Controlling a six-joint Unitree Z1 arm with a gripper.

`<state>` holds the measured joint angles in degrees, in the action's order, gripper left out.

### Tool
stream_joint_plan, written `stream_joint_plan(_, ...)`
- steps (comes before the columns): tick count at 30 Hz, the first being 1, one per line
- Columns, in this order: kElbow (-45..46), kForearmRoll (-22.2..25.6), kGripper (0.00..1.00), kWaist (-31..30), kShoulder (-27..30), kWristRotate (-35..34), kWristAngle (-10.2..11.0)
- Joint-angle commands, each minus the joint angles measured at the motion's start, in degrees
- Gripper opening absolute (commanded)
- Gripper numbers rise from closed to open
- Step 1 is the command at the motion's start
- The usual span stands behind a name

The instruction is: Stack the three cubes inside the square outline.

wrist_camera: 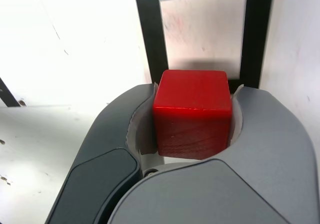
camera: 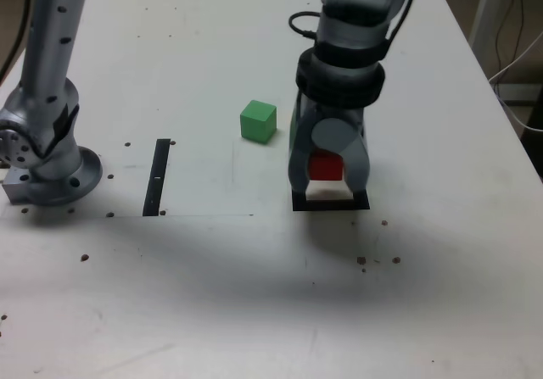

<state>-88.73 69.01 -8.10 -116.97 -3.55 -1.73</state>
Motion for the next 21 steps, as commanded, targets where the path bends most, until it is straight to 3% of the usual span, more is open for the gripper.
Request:
stream_joint_plan(1, 1.0, -1.1, 0.33, 0.8, 0.5, 0.4, -0.2)
stream_joint_plan(21, 5.2, -5.9, 0.33, 3.3, -1.1, 2.0, -1.8)
